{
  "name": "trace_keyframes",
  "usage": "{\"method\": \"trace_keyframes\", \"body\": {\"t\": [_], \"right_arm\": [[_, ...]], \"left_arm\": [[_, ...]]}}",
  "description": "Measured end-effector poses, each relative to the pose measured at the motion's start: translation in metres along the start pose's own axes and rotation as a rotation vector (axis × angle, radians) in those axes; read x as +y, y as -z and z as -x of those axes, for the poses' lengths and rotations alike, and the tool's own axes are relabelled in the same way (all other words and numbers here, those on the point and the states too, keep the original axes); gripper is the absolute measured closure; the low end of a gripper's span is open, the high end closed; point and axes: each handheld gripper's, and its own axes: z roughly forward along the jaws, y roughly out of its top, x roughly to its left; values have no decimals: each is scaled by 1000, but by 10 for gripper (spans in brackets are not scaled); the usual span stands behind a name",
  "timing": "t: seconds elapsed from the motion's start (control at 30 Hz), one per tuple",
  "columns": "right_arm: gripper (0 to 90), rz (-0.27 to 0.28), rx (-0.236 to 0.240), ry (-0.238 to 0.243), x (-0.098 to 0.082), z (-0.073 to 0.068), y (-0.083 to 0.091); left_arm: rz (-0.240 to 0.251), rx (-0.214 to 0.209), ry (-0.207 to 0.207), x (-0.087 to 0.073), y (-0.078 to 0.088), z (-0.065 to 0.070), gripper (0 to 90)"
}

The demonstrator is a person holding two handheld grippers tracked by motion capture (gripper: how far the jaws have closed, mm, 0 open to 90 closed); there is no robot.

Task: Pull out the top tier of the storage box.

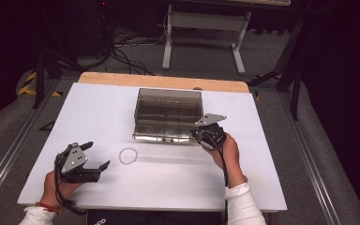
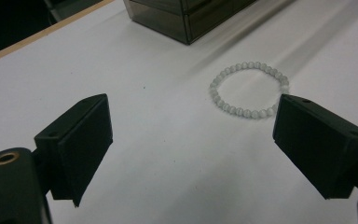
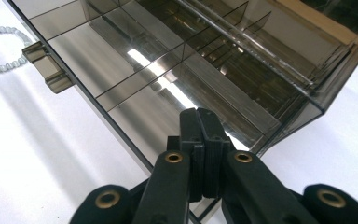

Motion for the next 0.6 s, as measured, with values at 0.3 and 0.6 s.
{"method": "trace_keyframes", "body": {"t": [0.3,0.6], "right_arm": [[876,78,-18,-30,1,2,9],[760,183,-57,-61,2,2,22]], "left_arm": [[-2,-2,0,0,1,0,128],[-4,-3,0,0,1,-1,129]]}}
